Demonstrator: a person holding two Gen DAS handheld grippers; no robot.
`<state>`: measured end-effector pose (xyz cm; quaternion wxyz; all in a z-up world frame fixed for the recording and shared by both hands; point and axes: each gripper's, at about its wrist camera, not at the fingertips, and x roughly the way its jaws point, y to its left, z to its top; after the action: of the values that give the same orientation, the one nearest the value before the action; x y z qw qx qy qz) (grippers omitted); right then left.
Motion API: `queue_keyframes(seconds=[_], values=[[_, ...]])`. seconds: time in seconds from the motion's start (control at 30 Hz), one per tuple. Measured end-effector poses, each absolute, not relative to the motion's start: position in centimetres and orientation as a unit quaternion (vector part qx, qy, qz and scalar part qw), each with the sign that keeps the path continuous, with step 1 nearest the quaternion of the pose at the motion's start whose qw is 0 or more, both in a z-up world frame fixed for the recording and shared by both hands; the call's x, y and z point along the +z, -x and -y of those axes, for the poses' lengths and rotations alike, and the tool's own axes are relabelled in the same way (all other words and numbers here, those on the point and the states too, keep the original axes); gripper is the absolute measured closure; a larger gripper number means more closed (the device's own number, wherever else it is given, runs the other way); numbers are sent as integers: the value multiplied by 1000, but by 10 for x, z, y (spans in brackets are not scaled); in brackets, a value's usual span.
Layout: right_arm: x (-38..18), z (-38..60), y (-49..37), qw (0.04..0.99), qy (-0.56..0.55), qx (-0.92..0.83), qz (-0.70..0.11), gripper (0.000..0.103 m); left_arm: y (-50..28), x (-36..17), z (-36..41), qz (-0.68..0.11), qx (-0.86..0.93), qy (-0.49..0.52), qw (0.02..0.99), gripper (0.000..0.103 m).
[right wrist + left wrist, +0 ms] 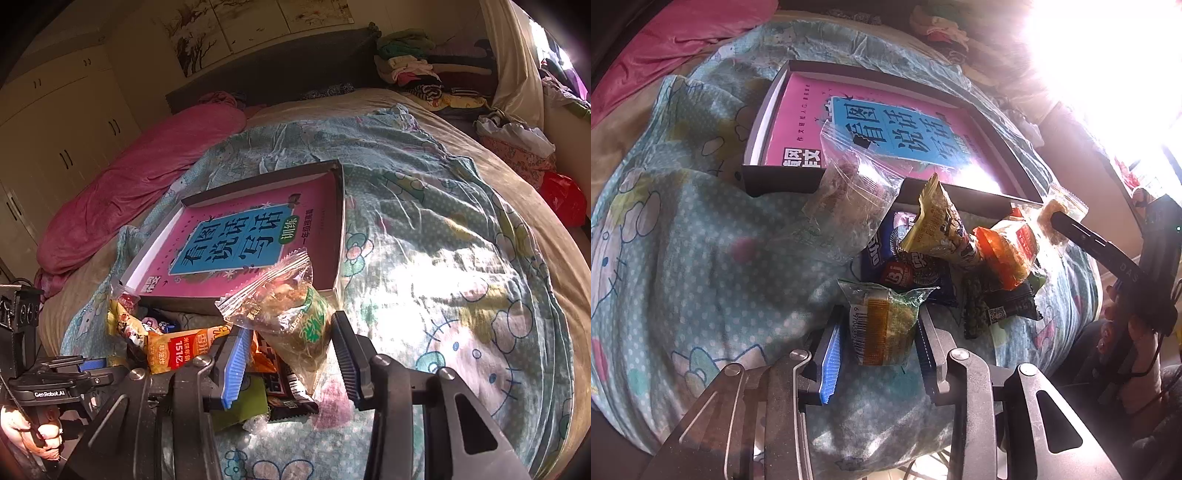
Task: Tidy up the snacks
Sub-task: 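Close left tool on the cake packet while right tool grips the pastry bag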
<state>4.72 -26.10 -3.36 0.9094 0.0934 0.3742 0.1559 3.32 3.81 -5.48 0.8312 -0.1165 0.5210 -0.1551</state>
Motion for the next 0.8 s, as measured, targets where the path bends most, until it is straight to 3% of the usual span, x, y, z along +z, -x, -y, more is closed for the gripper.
queue_keyframes(seconds=[0.8], values=[[-14,251,-40,921,-94,187,-330,59,-40,-11,-79,-456,-113,143,871,66]])
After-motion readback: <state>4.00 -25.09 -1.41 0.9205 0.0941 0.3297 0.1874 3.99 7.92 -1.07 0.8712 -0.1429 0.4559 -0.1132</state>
